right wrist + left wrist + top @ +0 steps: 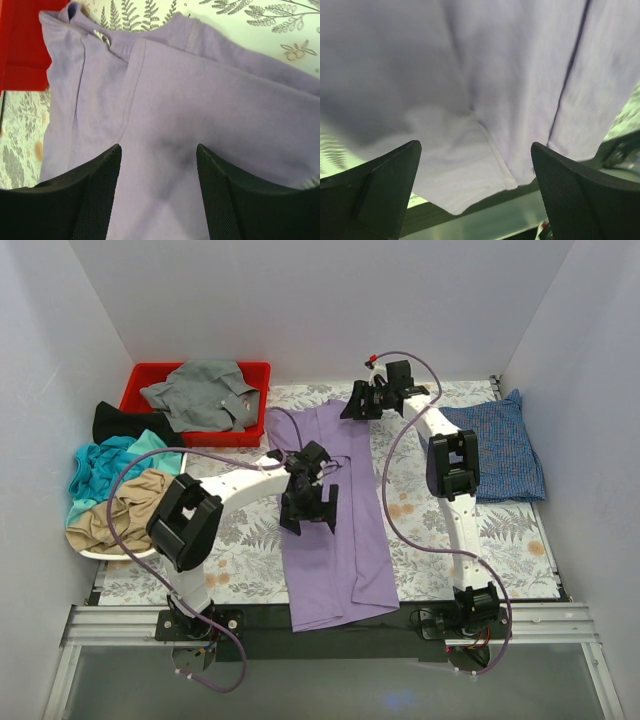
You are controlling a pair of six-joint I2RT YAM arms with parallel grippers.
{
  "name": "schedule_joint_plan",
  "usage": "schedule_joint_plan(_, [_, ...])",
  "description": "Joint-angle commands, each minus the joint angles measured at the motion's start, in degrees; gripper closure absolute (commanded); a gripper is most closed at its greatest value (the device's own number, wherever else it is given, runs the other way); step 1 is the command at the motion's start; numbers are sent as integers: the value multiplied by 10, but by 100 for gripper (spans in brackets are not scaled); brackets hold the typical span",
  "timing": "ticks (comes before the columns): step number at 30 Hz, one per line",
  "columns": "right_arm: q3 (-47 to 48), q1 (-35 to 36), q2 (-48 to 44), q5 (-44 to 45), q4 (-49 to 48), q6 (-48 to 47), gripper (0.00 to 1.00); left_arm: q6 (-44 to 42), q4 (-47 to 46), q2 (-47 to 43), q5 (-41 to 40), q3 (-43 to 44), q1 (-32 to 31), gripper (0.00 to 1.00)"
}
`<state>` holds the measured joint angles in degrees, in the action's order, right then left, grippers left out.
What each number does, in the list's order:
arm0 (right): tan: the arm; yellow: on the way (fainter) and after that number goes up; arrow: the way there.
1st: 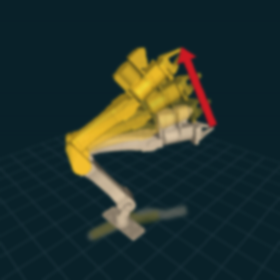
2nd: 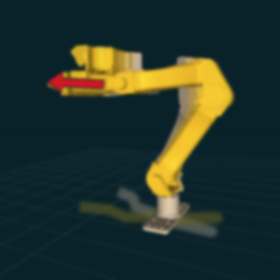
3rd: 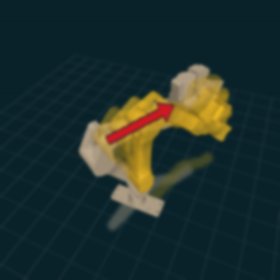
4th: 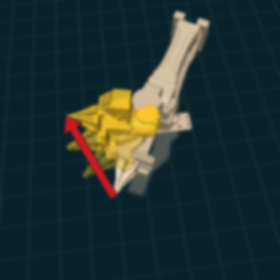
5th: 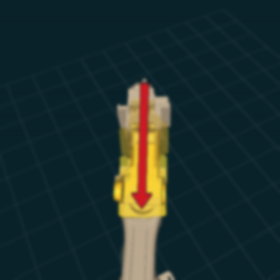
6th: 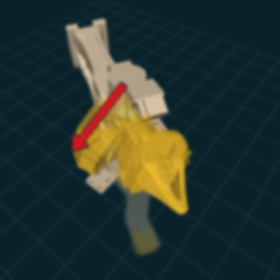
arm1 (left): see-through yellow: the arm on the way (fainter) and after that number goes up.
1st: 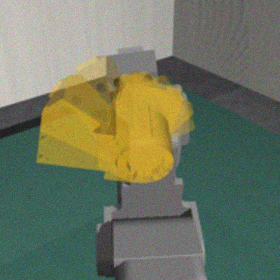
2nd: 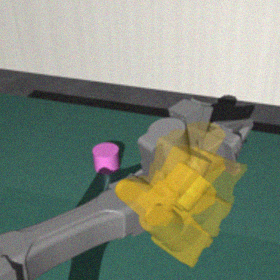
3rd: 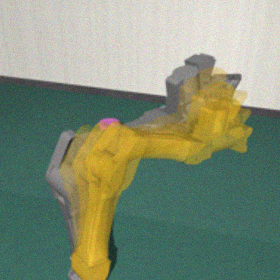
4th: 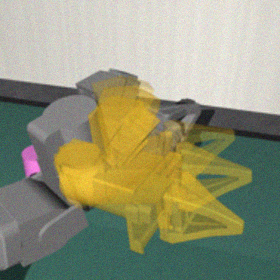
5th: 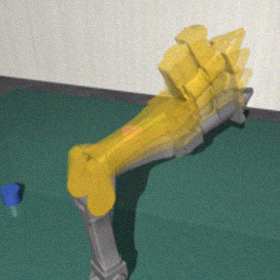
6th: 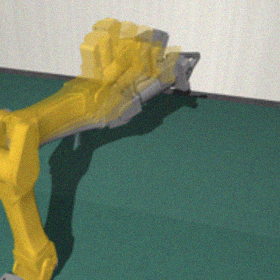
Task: Fold and stack the t-shirts
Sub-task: Fold the tshirt
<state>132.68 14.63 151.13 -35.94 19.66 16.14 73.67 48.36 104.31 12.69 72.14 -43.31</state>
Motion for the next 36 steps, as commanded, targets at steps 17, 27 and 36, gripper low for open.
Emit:
schedule_joint_plan(17, [-426, 28, -401, 217, -44, -118, 33, -73, -253, 109, -1, 255, 157, 2])
schedule_joint_plan(27, [-601, 28, -588, 257, -83, -110, 33, -54, -272, 269, -32, 413, 182, 10])
schedule_joint_plan(36, [-680, 28, -625, 250, -84, -107, 33, -42, -272, 322, -32, 473, 197, 18])
